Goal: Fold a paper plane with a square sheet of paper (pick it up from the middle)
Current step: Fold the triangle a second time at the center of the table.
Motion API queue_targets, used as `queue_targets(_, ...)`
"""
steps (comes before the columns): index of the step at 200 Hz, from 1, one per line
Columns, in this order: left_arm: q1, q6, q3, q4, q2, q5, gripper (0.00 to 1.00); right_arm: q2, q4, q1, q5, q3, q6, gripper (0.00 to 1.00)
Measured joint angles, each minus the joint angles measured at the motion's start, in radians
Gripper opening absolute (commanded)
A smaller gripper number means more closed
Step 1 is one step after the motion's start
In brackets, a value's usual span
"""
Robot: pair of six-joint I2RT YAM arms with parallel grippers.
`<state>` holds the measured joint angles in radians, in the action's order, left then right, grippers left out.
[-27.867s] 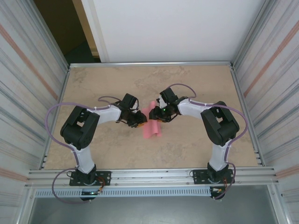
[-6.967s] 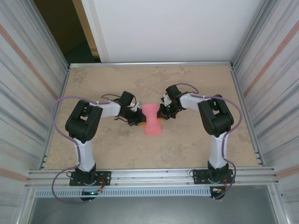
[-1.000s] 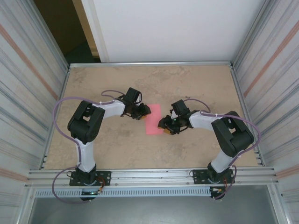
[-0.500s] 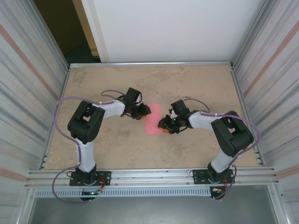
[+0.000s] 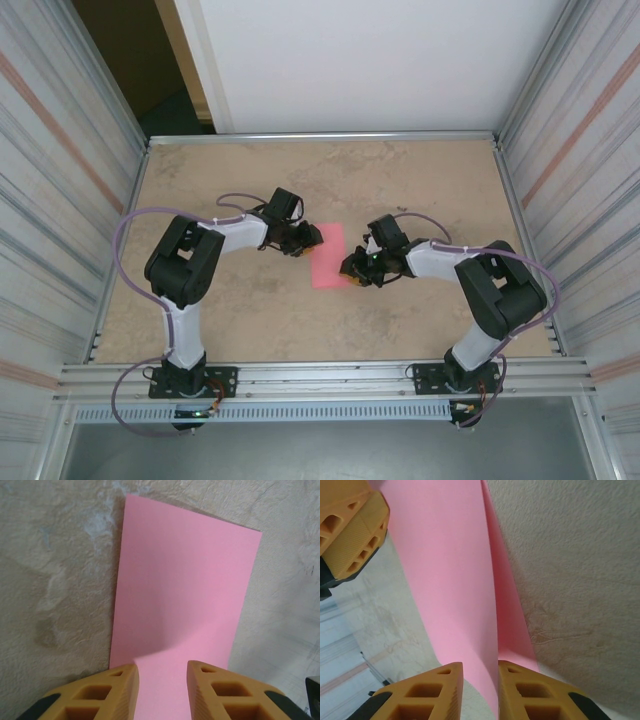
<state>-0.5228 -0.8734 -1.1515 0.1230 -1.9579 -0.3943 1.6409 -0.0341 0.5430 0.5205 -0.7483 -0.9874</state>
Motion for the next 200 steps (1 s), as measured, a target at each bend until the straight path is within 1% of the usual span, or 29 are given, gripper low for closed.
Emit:
queue_targets(17,0.000,0.000,0.000,0.000,0.000,-0.002,0.33,-0.002,0.001,-0.001,0.000,0.005,-0.005,0.18)
queue_targets(34,0.000,0.000,0.000,0.000,0.000,-0.002,0.33,-0.002,0.002,-0.002,0.000,0.010,-0.008,0.16)
queue_targets(64,0.000,0.000,0.000,0.000,0.000,-0.005,0.33,-0.002,0.002,-0.007,-0.004,0.014,-0.021,0.07)
queue_targets(99,0.006,0.013,-0.016,0.028,0.002,-0.017,0.34,-0.002,0.000,-0.009,-0.012,0.014,-0.026,0.01)
queue_targets(117,0.007,0.033,-0.026,0.042,0.002,-0.030,0.36,-0.007,-0.003,-0.011,-0.021,0.016,-0.026,0.01)
queue_targets(152,0.013,0.075,-0.056,0.056,0.008,-0.042,0.36,-0.035,-0.022,-0.020,-0.032,0.025,-0.026,0.01)
queue_targets(200,0.028,0.112,-0.090,0.061,-0.009,-0.053,0.31,-0.071,-0.042,-0.020,-0.034,0.027,-0.024,0.01)
